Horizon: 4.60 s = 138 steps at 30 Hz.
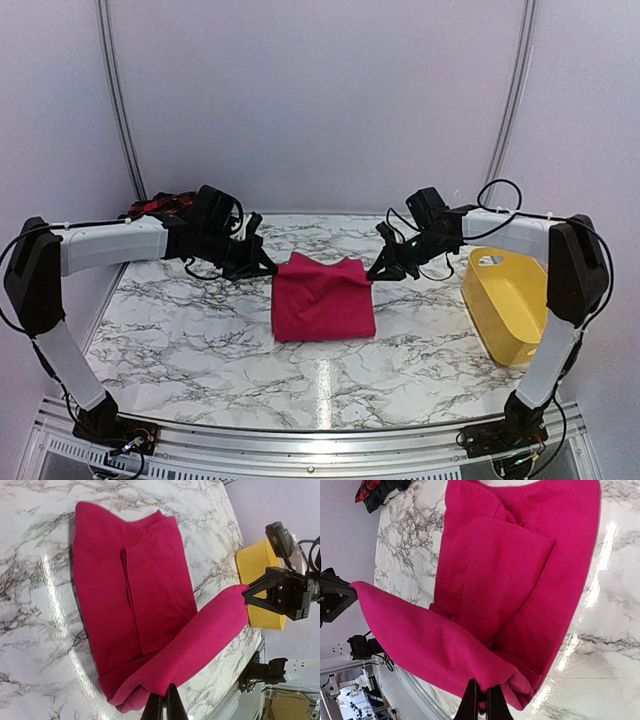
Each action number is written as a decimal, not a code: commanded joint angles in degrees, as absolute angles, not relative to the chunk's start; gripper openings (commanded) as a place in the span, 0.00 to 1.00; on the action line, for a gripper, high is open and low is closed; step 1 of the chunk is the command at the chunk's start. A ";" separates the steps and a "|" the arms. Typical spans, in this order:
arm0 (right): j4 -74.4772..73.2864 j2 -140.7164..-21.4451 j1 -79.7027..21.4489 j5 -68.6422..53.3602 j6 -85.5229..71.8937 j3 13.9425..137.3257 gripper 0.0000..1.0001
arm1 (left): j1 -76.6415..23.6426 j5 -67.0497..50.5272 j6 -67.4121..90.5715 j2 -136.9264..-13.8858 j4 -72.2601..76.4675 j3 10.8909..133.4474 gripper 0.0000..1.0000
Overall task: Fold and stack the mixed laundry pile
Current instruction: Fold the 2/3-rectangle-folded T-shirt at the center of the board, then smooth out the square-folded T-shirt at the center of the board, then pick up the square-folded T-shirt from the center of the board.
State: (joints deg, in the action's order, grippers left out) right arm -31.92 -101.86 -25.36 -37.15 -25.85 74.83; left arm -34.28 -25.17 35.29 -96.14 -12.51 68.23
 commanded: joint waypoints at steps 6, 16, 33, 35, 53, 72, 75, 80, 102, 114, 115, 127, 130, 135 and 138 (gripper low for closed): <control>-35.23 -110.26 -20.54 -38.40 -23.27 86.38 0.00 | -29.98 -27.15 32.13 -105.33 -15.91 80.46 0.00; -34.87 -123.85 -18.19 -40.64 -24.17 101.21 0.00 | -27.42 -28.72 32.20 -118.50 -16.21 94.15 0.00; -28.52 -129.20 -11.48 -43.79 -27.07 108.25 0.64 | -23.52 -24.18 33.71 -128.07 -16.00 106.40 0.80; -28.35 -126.37 -11.02 -43.65 -24.89 105.32 0.64 | -23.47 -22.91 32.10 -124.95 -15.87 103.47 0.83; -12.27 -138.81 -19.40 -53.99 -27.99 111.96 0.32 | -28.16 -34.30 37.89 -133.45 6.40 101.70 0.48; -2.17 -144.36 -14.30 -53.60 -39.72 117.48 0.56 | -22.06 -30.03 40.42 -137.54 5.15 107.40 0.73; -2.45 -135.01 -15.04 -55.04 -39.18 109.70 0.63 | -22.59 -32.14 38.28 -129.99 4.23 100.61 0.79; -4.88 -123.75 -18.13 -56.09 -38.06 96.02 0.67 | -27.28 -36.87 36.94 -120.20 4.43 88.29 0.93; 15.53 -123.33 -19.87 -58.84 -49.14 59.38 0.65 | -33.47 -38.90 51.97 -121.26 28.82 56.64 0.99; -6.67 -107.82 -14.38 -56.06 -34.63 61.43 0.63 | -36.91 -15.71 17.43 -103.98 -3.24 66.77 0.99; -7.90 -107.36 -13.93 -55.36 -33.88 61.89 0.63 | -38.80 -12.28 13.00 -104.09 -6.12 69.36 0.99; -8.90 -107.11 -12.48 -52.97 -35.32 60.62 0.63 | -50.98 -6.19 -18.81 -118.38 -8.44 88.45 0.58; -7.70 -106.66 -12.47 -53.05 -36.56 59.37 0.63 | -52.69 -5.31 -22.00 -122.91 -8.53 92.57 0.55; -9.05 -106.58 -12.48 -52.78 -35.79 58.91 0.63 | -54.54 -3.63 -24.51 -129.45 -9.13 97.45 0.54; -9.92 -107.01 -12.48 -52.56 -35.22 58.73 0.63 | -54.63 -4.04 -25.16 -132.36 -9.40 99.46 0.54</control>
